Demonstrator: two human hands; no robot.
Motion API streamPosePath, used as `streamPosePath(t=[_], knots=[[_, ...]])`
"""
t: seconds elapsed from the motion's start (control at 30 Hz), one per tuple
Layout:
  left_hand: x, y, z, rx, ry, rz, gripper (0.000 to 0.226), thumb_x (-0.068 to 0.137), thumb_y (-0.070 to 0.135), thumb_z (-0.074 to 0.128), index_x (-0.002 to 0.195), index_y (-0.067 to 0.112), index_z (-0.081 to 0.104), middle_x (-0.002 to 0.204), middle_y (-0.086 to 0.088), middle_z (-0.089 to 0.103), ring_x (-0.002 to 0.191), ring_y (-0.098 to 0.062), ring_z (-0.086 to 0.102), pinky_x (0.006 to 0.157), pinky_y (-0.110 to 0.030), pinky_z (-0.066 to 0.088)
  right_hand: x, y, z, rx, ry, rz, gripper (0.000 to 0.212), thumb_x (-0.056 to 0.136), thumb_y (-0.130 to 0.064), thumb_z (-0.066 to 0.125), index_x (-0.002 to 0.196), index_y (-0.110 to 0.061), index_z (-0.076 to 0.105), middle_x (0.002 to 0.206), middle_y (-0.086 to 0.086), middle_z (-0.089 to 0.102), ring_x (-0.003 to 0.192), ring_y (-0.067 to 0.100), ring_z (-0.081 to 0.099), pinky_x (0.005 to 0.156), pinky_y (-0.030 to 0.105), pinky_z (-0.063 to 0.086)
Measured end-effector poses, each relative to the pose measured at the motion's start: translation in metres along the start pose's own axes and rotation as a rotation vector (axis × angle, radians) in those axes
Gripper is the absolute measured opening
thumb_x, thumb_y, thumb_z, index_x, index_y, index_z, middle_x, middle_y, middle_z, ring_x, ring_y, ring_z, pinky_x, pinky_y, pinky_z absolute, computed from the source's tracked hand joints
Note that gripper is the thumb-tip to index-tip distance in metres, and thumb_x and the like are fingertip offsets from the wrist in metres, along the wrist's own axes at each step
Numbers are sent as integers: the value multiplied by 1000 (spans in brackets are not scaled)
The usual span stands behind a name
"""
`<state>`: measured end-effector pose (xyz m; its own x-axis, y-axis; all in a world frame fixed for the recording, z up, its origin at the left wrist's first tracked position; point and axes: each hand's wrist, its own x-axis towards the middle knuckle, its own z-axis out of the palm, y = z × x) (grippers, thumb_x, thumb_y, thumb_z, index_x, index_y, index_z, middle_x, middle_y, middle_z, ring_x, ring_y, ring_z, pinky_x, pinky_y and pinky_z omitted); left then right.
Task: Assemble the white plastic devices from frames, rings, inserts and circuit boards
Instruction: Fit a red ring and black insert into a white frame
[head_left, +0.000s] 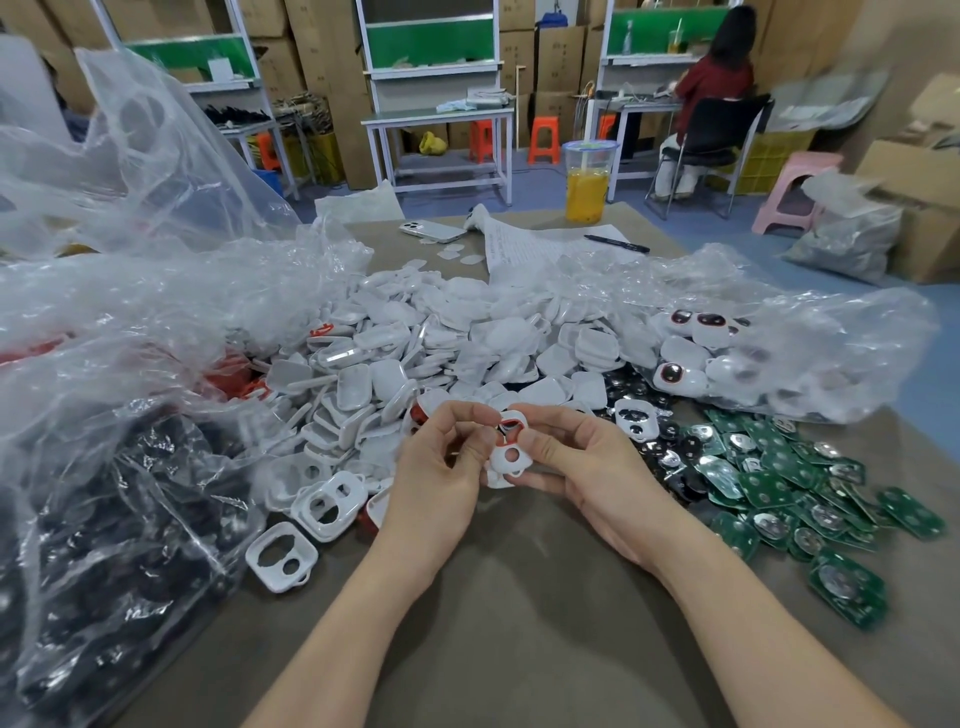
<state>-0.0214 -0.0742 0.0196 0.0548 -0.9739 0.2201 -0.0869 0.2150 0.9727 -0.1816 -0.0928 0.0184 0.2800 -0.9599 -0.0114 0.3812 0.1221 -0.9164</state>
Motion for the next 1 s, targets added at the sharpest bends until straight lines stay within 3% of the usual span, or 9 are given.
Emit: streamPosePath(t=[0.13,0.3,0.53,0.73,1.0], knots=[[1,-2,1,61,27,32,39,99,9,61,85,46,67,83,9,73,75,-4,66,68,-17,50,0,2,0,-32,12,-35,28,80,-12,75,108,-14,74,104,8,75,102,23,73,78,29,60],[1,-2,-1,45,4,56,22,96,20,66,95,42,68,94,7,76,85,-14,67,76,-35,56,0,2,-2,-96,22,-47,26,89,-4,71,112,-16,72,103,3,76,101,19,72,81,29,59],[1,-1,-2,32,-52,3,32,95,13,68,116,36,66,91,10,73,81,-6,67,74,-23,56,-2,0,-1,-153,22,-59,24,90,-8,71,111,-20,71,103,-2,76,99,12,72,75,20,57],[1,0,-3,39,-65,-44,28,95,15,69,119,27,69,104,8,77,97,-6,70,80,-20,53,-2,0,-1,-156,33,-62,24,90,-4,71,110,-16,72,101,1,76,96,13,72,74,21,57],[1,-1,-5,51,-66,-44,28,94,14,69,119,25,70,106,11,76,102,-7,70,87,-27,55,-2,0,-1,-141,25,-61,23,89,-4,72,102,-23,75,96,0,76,93,13,73,75,22,58]])
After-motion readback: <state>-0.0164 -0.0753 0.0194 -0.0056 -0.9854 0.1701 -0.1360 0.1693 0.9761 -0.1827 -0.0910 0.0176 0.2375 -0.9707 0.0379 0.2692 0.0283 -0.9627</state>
